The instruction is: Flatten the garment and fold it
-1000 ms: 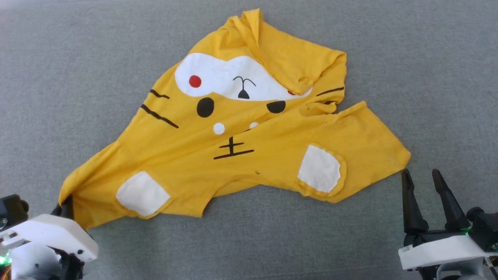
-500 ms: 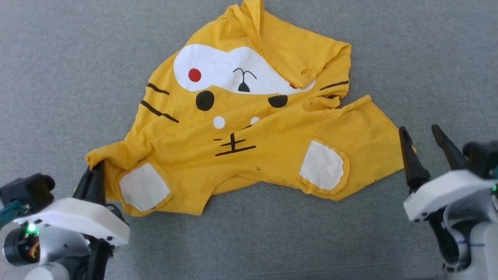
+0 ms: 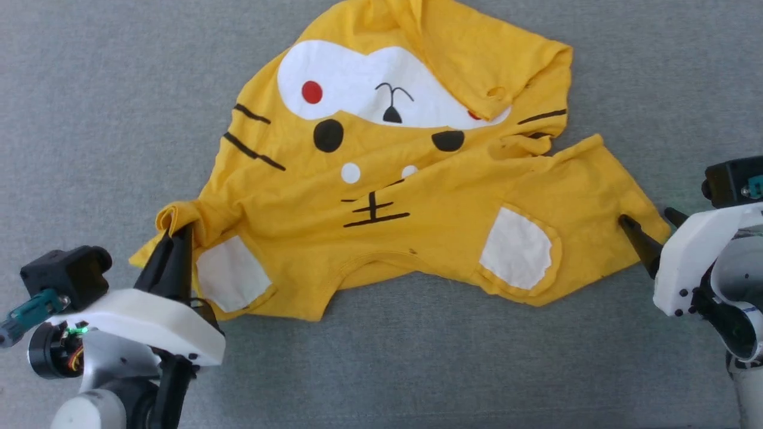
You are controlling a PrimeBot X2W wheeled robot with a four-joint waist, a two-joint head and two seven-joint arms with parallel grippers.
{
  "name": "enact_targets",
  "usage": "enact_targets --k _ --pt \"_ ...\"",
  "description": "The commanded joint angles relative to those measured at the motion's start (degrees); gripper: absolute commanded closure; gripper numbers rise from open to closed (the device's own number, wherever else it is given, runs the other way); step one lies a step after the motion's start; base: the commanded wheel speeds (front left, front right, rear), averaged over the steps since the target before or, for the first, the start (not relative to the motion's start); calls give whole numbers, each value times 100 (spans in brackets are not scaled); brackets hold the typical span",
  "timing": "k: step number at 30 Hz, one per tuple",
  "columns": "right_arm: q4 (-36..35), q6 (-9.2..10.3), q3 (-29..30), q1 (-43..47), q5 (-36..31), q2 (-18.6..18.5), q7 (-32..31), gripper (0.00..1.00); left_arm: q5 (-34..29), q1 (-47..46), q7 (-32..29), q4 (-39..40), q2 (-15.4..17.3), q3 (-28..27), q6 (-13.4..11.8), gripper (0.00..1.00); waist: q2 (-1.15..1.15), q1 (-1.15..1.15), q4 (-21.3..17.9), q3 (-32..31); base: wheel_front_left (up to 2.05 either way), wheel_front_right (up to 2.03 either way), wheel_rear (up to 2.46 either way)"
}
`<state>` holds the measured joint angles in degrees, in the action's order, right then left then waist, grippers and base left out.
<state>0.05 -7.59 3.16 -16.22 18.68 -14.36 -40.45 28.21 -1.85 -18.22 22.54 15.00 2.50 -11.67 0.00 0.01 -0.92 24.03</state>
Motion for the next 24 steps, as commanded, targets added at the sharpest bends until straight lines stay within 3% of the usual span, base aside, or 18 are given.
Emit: enact_targets --k 1,6,7,8,9,16,24 --pt "32 10 -67 -130 4 -99 -86 0 -7 -115 10 23 -6 33 33 100 0 -1 143 113 0 0 0" --pt "260 10 -122 -122 81 -122 -372 0 28 -202 20 27 -54 128 68 100 0 -1 332 180 0 0 0" --pt "295 10 -136 -106 111 -110 -467 34 35 -215 18 20 -60 140 70 100 0 -1 358 181 0 0 0" --pt "315 10 -108 -102 145 -74 -548 78 33 -220 14 11 -56 144 69 100 0 -1 373 180 0 0 0" --pt "319 10 -81 -99 164 -43 -638 100 39 -226 17 2 -63 143 62 100 0 -1 386 177 0 0 0" --pt "106 10 178 -68 327 148 -796 100 385 -190 44 -139 -217 94 115 100 0 -1 350 -11 0 0 0" --pt "-127 10 942 -159 250 736 171 100 748 -442 238 -499 -339 25 339 100 0 -1 227 -456 0 0 0"
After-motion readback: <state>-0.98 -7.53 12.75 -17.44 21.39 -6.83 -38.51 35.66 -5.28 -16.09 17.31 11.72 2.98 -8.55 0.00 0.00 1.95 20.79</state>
